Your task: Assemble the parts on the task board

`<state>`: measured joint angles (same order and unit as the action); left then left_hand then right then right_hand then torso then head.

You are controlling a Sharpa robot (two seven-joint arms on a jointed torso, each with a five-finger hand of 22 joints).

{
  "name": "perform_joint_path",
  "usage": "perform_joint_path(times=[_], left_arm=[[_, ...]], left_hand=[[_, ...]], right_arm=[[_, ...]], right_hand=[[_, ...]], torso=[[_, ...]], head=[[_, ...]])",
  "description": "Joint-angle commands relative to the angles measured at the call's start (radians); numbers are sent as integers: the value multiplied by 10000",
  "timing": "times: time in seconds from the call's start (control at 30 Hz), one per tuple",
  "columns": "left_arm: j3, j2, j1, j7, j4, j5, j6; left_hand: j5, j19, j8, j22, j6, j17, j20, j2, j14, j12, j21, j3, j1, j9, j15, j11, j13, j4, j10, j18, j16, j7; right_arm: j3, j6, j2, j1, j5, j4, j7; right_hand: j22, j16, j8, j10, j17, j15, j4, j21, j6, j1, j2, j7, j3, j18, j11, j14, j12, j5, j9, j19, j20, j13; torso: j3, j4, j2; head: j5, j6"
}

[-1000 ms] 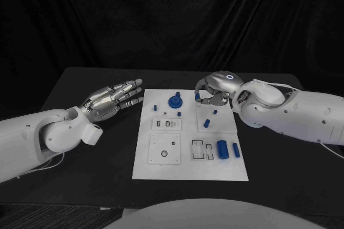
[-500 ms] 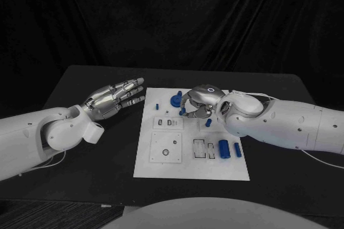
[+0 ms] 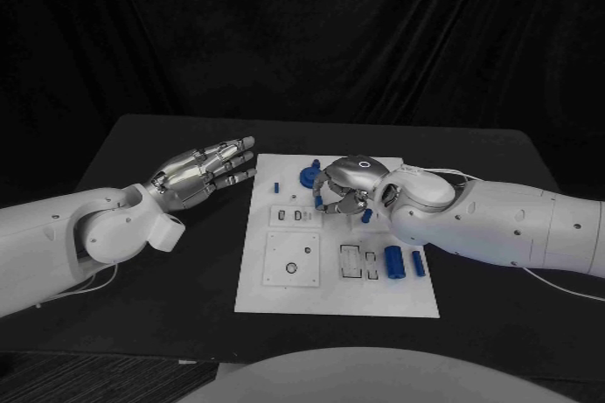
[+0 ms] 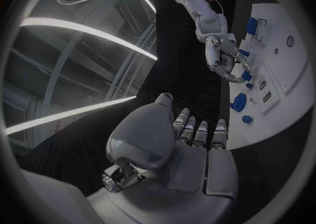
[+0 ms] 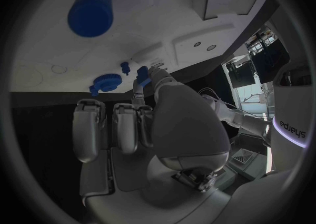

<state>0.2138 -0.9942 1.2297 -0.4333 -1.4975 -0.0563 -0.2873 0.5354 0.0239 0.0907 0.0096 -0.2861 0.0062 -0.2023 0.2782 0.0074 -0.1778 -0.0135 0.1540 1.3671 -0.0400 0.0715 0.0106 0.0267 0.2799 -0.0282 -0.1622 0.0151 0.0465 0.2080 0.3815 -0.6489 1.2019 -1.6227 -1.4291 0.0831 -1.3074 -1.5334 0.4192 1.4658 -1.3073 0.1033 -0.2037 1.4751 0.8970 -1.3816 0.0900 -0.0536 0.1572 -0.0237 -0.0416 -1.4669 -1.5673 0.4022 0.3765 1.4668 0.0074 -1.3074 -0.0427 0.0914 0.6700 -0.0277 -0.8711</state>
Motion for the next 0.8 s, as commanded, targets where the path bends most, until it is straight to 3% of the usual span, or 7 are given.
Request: perform_joint_path(times=[0.03,0.6,0.8], left_arm=[[-9,26,-11,-86,-7,40,-118],[-9,61,-13,-79,68,40,-178],[-9,77,-22,-69,87,40,-212]], left_hand=[[23,-1,57,17,-49,13,-39,-42,37,-59,-45,-35,54,-16,-22,74,17,20,13,-187,54,50],[37,-3,63,16,-50,13,-41,-28,38,-54,-44,-48,66,-16,-22,84,15,16,14,-187,54,57],[43,-4,66,15,-50,12,-42,-21,36,-95,-43,-56,73,-16,-25,95,21,13,5,-187,52,64]], right_arm=[[-6,-76,16,-51,-20,-25,160],[-6,-361,108,-193,-20,39,251],[-6,-413,133,-224,-20,80,275]], right_hand=[[-2258,62,70,1049,-1962,-69,61,-20,5,77,17,-37,2,-31,76,-899,-35,61,212,547,46,-2634],[-2241,86,62,1049,-1924,-115,62,-69,-26,159,25,-75,-16,-43,125,-891,-35,47,203,527,86,-2634],[-2225,112,-96,1049,-1880,-158,109,-121,-348,263,45,-144,-35,-57,162,-884,-35,-151,118,511,145,-2634]], torso=[[10,-4,-4],[0,11,-2],[-1,11,-4]], head=[[32,-16],[57,-16],[58,-16]])
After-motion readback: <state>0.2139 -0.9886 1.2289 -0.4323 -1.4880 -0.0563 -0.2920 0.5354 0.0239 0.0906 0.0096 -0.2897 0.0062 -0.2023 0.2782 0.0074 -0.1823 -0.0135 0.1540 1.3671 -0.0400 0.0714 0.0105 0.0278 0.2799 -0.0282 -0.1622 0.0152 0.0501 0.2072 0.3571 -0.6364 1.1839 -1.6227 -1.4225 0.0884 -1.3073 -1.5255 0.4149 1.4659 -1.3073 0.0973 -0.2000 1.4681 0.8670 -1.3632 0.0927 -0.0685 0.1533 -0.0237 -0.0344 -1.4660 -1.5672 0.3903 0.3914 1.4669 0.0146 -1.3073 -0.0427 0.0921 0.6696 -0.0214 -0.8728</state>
